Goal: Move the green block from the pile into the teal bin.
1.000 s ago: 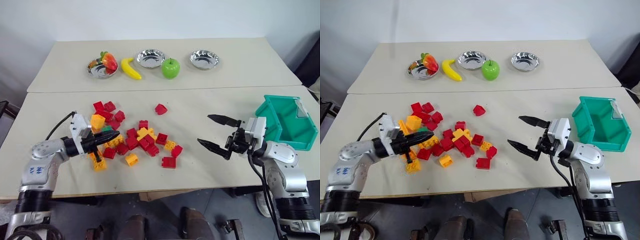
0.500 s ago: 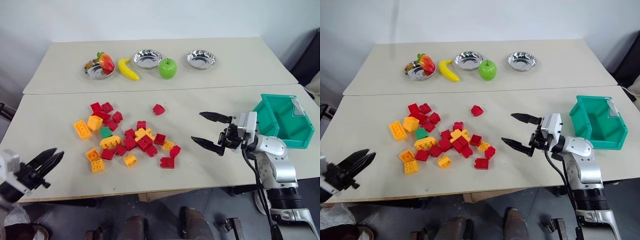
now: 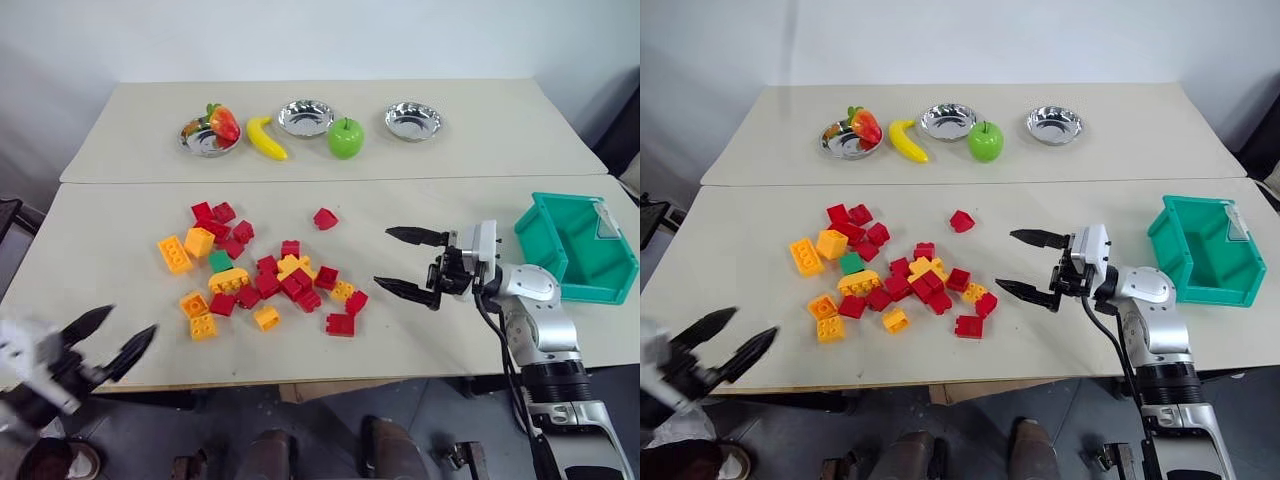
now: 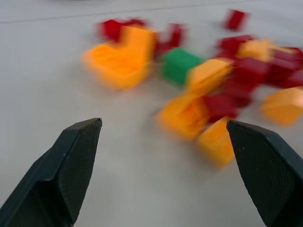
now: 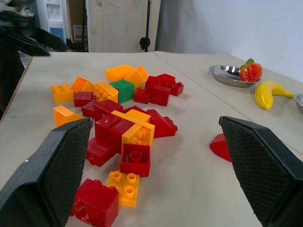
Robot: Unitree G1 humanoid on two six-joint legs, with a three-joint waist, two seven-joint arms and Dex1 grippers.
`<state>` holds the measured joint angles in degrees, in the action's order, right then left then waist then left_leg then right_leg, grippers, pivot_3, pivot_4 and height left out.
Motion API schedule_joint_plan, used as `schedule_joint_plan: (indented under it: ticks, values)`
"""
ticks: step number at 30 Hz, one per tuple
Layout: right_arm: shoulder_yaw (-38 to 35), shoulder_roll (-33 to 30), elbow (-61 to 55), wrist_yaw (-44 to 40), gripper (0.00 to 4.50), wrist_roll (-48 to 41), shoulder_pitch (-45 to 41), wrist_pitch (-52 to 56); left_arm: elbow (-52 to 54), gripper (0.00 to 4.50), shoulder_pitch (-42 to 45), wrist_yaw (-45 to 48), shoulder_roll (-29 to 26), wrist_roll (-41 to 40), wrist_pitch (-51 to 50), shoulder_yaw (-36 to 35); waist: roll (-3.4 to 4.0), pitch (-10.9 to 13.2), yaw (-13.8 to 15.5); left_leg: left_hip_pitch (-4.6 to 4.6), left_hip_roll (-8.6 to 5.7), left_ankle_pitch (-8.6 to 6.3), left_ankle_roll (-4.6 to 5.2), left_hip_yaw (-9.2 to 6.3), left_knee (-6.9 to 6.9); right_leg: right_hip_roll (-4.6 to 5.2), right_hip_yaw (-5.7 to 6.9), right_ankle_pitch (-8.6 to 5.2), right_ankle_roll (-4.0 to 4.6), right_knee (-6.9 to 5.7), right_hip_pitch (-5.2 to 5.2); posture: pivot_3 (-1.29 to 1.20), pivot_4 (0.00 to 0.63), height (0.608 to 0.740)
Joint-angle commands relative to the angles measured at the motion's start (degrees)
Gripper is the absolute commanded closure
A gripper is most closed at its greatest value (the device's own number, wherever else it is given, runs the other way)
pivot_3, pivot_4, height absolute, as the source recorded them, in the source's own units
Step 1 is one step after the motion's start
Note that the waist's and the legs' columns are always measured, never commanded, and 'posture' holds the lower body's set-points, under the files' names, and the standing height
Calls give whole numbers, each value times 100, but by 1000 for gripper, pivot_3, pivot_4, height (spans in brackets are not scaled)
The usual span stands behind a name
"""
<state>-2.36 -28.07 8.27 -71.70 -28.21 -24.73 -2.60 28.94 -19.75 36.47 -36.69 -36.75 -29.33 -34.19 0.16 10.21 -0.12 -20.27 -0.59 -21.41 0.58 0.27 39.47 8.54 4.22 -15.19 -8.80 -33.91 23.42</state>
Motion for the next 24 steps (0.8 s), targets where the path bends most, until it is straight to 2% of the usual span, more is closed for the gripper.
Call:
schedule_joint_plan:
  ticks: [1, 5, 9, 12, 17, 20, 24]
  values:
    - [-49, 40, -199, 20, 0, -59, 17, -80, 556, 31, 720, -972, -341, -391, -1434, 463, 2, 0, -27, 1, -1, -1, -1, 0, 0, -1, -1, 0, 0, -1, 1, 0, 150, 740]
    - [-64, 97, -343, 127, 0, -62, 141, -55, 562, 31, 1872, -1922, -566, -829, -3186, 854, 2, 0, -71, 0, 4, -3, -4, 4, -1, -8, 0, 0, 0, -5, 7, 0, 150, 740]
    - [-56, 165, -516, 270, 0, -52, 270, -30, 172, 31, 3182, -2861, -345, -763, -4964, 1262, 2, 0, -57, -1, -22, -2, -6, -1, 10, -12, 1, 0, 0, -11, 4, 0, 150, 740]
    - [-58, 195, -609, 361, 0, -38, 341, -27, -124, 31, 3945, -3479, 48, -282, -5361, 1493, 2, 0, -22, 0, -29, -1, -6, -1, 16, -11, -1, 0, 0, -18, 4, 0, 150, 740]
    - [-63, 224, -753, 496, 0, -39, 497, -31, -468, 31, 4412, -3678, 554, 91, -5908, 1863, 2, 0, -11, 0, -29, -2, -9, -2, 18, -13, -1, 0, 0, -19, 3, 0, 150, 740]
    - [-59, 214, -812, 522, 0, -45, 583, -44, -657, 31, 4603, -3912, 1143, 370, -5791, 1690, 4, -1, 27, 2, -29, -1, -10, -3, 25, -13, -1, 0, 0, -18, -4, 0, 150, 740]
    - [-50, 206, -898, 538, 0, -74, 638, -20, -582, 31, 4810, -3839, 1352, 529, -5902, 1525, 4, -1, 49, 3, -29, 1, -14, -12, 52, -12, 0, 1, -3, -23, -20, 0, 150, 740]
